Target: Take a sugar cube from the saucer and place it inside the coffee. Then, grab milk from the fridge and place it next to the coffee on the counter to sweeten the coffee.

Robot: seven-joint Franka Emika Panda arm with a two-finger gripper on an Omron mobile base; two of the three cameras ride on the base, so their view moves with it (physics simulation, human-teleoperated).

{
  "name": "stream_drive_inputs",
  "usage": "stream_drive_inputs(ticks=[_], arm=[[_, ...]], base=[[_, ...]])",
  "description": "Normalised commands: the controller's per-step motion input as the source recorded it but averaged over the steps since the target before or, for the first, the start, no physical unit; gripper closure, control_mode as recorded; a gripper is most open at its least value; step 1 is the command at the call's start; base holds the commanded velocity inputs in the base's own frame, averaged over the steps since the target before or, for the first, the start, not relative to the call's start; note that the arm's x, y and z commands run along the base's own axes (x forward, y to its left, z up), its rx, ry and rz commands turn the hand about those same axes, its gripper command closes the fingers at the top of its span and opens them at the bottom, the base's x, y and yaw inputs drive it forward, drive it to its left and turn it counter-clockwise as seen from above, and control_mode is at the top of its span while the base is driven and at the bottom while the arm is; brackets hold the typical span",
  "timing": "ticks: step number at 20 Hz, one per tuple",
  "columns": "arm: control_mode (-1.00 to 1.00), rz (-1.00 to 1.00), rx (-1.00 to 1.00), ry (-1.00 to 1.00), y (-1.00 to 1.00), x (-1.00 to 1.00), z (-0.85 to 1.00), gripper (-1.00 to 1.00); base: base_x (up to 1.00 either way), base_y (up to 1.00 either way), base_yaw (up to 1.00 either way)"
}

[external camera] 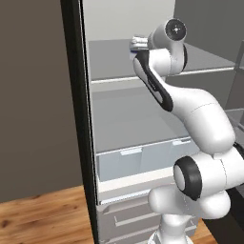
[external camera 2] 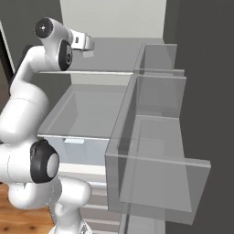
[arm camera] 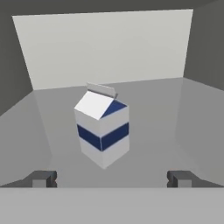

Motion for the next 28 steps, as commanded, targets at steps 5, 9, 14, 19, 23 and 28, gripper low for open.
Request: stream_drive_inputs(ticks=[5, 9, 14, 19, 23, 28], arm=[[-1.0, 0.01, 0.0, 0.0, 0.02, 0.32, -0.01, -1.0], [-1.0, 0.05, 0.0, 0.0, 0.0, 0.24, 0.0, -1.0], [-1.0, 0.08, 0.0, 0.0, 0.0, 0.16, 0.0, -1.0], [-1.0, 0.09, 0.0, 0.0, -0.01, 0.13, 0.0, -1.0], [-1.0, 0.05, 0.0, 0.0, -0.09, 0.06, 0.0, -1.0], [-1.0, 0.01, 0.0, 0.0, -0.12, 0.05, 0.0, -1.0]], base=[[0.0, 0.0, 0.0], [0.0, 0.0, 0.0], [0.0, 0.0, 0.0], [0.0, 0.0, 0.0], [0.0, 0.0, 0.0], [0.0, 0.0, 0.0]])
